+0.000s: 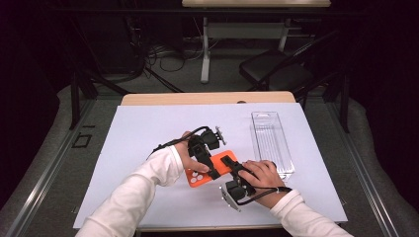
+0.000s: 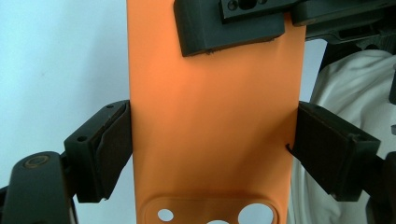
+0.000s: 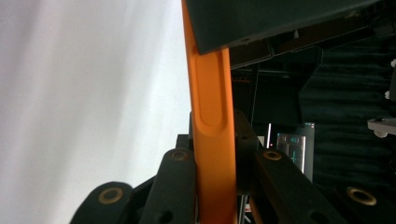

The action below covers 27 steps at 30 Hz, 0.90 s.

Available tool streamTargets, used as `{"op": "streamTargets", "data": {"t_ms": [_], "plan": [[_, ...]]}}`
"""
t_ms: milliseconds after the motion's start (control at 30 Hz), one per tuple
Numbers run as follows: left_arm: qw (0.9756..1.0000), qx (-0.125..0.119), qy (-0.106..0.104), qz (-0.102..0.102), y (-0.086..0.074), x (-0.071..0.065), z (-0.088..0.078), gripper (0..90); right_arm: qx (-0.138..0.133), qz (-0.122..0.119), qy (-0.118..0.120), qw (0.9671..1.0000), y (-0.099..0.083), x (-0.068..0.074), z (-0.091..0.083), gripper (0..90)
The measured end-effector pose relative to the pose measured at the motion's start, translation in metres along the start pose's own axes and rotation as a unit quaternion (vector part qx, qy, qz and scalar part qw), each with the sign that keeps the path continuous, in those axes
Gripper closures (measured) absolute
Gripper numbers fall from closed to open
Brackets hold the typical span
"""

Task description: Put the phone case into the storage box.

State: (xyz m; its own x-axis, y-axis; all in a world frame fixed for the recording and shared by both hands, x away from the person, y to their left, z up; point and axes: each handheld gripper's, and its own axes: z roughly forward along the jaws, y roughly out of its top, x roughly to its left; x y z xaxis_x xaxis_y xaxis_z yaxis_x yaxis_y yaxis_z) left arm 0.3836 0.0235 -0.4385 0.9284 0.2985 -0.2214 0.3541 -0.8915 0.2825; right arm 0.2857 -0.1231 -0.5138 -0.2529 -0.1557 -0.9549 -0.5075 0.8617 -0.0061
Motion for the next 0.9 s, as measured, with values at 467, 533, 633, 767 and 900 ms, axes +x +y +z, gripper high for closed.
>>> {"op": "streamTargets", "data": {"t_ms": [467,533,633,767,900], "plan": [[0.9998,-0.016,-0.001,0.006,-0.0025,-0.0012,-0.0023,20.7,0.002,-0.001,-0.002,1.0,0.0006,0.0007,-0.0004,85.9],[0.9998,-0.019,0.0,0.01,-0.0024,-0.002,-0.0025,20.7,0.002,0.001,-0.001,1.0,0.0005,0.0007,-0.0004,85.9],[0.9998,-0.019,0.0,0.008,-0.0026,-0.0019,-0.0028,20.2,0.001,0.003,-0.001,1.0,0.001,0.0005,-0.0004,86.0],[0.9997,-0.023,0.003,0.008,-0.0038,-0.0016,-0.0043,19.3,0.005,0.006,0.002,1.0,0.0004,0.0005,-0.0002,86.1],[0.9996,-0.028,0.006,0.006,-0.0058,-0.0012,-0.0068,18.6,0.003,0.012,0.002,0.9999,-0.0011,-0.0006,0.0002,86.1]]}}
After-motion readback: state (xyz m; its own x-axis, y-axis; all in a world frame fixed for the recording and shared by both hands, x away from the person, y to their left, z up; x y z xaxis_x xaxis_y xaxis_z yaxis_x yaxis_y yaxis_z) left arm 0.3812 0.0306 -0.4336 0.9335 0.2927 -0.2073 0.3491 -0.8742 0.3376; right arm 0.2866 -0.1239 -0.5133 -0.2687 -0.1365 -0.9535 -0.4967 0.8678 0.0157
